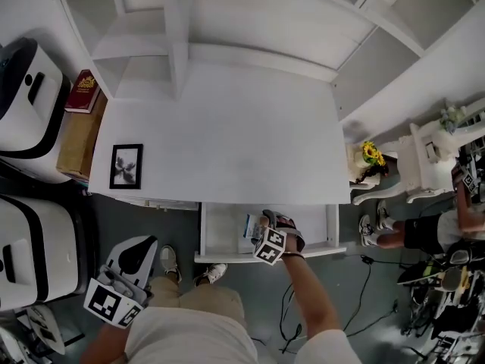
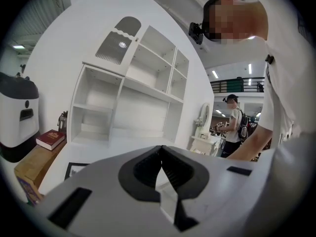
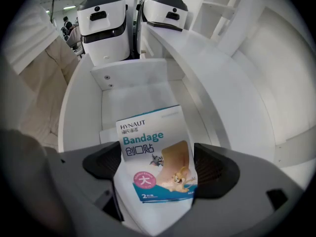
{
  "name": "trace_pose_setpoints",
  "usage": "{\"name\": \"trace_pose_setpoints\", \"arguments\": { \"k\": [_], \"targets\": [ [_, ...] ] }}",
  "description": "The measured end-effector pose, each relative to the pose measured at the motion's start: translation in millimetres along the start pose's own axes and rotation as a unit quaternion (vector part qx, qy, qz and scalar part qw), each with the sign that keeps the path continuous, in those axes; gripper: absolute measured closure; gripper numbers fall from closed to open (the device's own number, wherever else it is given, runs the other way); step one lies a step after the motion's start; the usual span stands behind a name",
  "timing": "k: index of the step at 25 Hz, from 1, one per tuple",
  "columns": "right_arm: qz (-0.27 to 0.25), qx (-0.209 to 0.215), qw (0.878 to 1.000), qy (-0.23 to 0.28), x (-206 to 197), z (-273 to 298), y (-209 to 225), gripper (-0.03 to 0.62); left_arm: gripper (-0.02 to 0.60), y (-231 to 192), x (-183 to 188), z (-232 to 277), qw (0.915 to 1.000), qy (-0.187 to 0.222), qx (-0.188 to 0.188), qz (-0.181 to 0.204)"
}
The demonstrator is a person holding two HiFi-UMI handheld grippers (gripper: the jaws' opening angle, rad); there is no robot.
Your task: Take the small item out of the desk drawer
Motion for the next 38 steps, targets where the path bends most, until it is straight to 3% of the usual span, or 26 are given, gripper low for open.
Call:
{"name": "trace_pose_setpoints", "arguments": {
  "k": [10, 18, 26, 38],
  "targets": [
    [0.071, -0.069, 0.995, 0.014, 38, -53, 4, 0.121, 0.566, -39, 27, 14, 0.9962, 0.021, -0.083, 0.015],
    [0.156, -0.115, 0.981, 0.027, 48, -87, 7, 0.121, 0.566, -48, 42, 24, 0.9909, 0.040, -0.125, 0.032],
    [0.253, -0.180, 0.949, 0.060, 61, -133, 22, 0.121, 0.566, -49, 63, 30, 0.9862, 0.059, -0.146, 0.049],
    [0.371, -0.233, 0.888, 0.137, 67, -181, 47, 0.121, 0.566, -56, 81, 43, 0.9825, 0.083, -0.153, 0.067]
  ]
}}
Point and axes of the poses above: the fingertips, and each gripper's own axes: z forward along the fingers, y to its right, x out of its top, the point moved 9 cm from there along -z, backward along the fingers, and after that the axes turned 15 degrees about -x, right-handed, at the moved point
